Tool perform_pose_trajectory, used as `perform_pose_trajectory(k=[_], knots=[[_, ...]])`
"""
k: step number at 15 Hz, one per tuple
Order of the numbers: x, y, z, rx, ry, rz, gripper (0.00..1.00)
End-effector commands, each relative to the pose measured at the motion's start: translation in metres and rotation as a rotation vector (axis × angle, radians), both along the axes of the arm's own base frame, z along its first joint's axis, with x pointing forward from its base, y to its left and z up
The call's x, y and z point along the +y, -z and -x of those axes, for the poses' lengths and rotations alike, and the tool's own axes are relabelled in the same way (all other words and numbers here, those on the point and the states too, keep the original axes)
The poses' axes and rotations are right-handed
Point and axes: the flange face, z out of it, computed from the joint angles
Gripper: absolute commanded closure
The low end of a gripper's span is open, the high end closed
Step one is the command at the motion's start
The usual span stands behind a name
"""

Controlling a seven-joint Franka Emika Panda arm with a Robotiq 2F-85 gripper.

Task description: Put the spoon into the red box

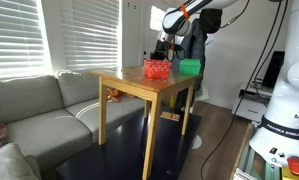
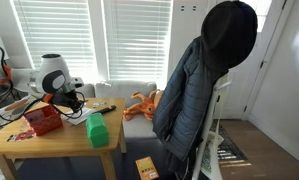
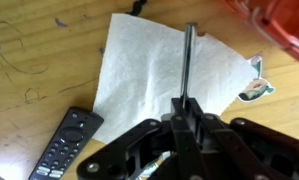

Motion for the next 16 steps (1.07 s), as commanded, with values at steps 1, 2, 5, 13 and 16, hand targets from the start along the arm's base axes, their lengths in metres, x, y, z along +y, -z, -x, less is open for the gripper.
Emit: perform_pose_trajectory(k=[1, 2, 5, 13, 16], knots=[[0.014, -0.044, 0.023, -0.103, -0.03, 0.021, 0.98], [0.016, -0.055, 0.027, -0.131, -0.032, 0.024, 0.98], [0.018, -0.082, 0.041, -0.209, -0.044, 0.031, 0.98], [0.059, -0.1, 0.102, -0.311, -0.109, -0.017, 0.98], [0.081, -0.092, 0.119, -0.322, -0.147, -0.03, 0.98]])
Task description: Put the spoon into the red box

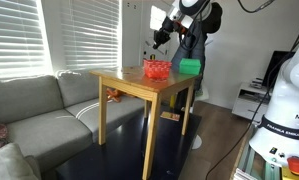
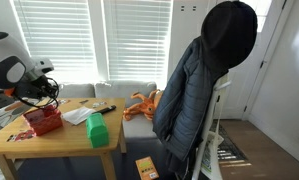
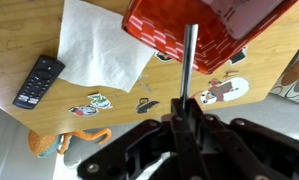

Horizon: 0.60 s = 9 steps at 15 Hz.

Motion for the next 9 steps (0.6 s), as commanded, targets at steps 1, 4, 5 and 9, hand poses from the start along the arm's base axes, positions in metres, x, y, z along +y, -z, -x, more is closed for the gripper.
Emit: perform_pose_trajectory(k=[1, 4, 5, 9], knots=[[0.021, 0.007, 0.03, -0.035, -0.047, -0.022, 0.98], [0.034, 0.015, 0.034, -0.072, -0.065, -0.033, 0.98], [0.036, 0.02, 0.034, -0.081, -0.067, -0.034, 0.98], [0.039, 0.037, 0.031, -0.139, -0.067, -0.029, 0.98]])
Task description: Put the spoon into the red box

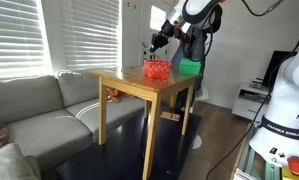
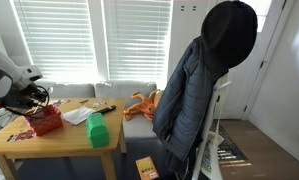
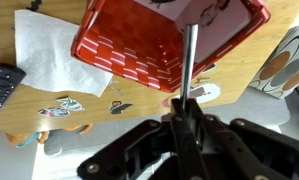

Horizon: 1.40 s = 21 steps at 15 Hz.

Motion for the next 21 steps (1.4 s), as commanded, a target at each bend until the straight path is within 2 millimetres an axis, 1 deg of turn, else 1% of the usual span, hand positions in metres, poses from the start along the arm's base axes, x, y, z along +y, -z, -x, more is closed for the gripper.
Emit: perform_pose_trajectory(k=[1, 6, 11, 13, 17, 21], knots=[[0.001, 0.013, 0.002, -0.056, -0.001, -0.006, 0.98], [-0.007, 0.034, 0.001, -0.124, 0.023, -0.004, 0.98], [-0.016, 0.058, -0.001, -0.119, 0.035, 0.007, 0.98], [-0.014, 0.066, 0.0, -0.097, 0.028, 0.011, 0.98], [-0.004, 0.076, 0.0, -0.065, 0.003, 0.018, 0.98], [-0.002, 0.08, 0.001, -0.05, -0.006, 0.027, 0.98]])
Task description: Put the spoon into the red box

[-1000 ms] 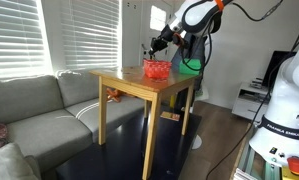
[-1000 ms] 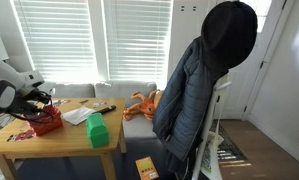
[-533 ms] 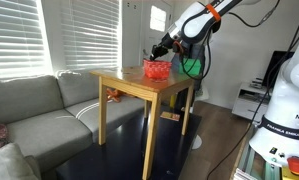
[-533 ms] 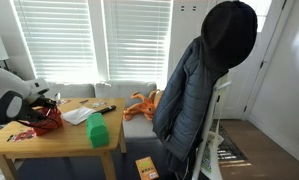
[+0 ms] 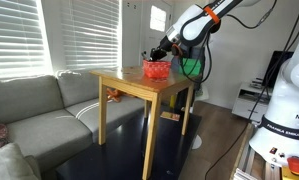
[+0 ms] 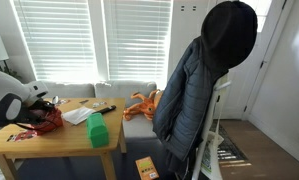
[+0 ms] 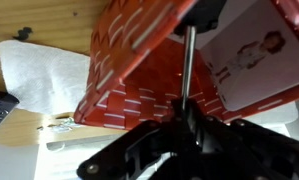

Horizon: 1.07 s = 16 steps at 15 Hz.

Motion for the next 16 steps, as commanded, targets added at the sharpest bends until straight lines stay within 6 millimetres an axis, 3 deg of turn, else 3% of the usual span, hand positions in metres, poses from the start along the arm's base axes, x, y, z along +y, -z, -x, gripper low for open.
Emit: perform_pose_trajectory(k=[1, 4, 5, 7, 14, 16], knots=[[0.002, 0.008, 0.004, 0.023, -0.01, 0.017, 0.98], [0.001, 0.008, 0.003, 0.028, -0.01, 0.022, 0.98], [0.001, 0.008, 0.004, 0.033, -0.011, 0.023, 0.66], [0.002, 0.009, 0.005, 0.042, -0.012, 0.023, 0.58], [0.009, 0.004, 0.012, 0.063, -0.028, 0.021, 0.1], [0.01, -0.001, 0.016, 0.07, -0.03, 0.025, 0.01]])
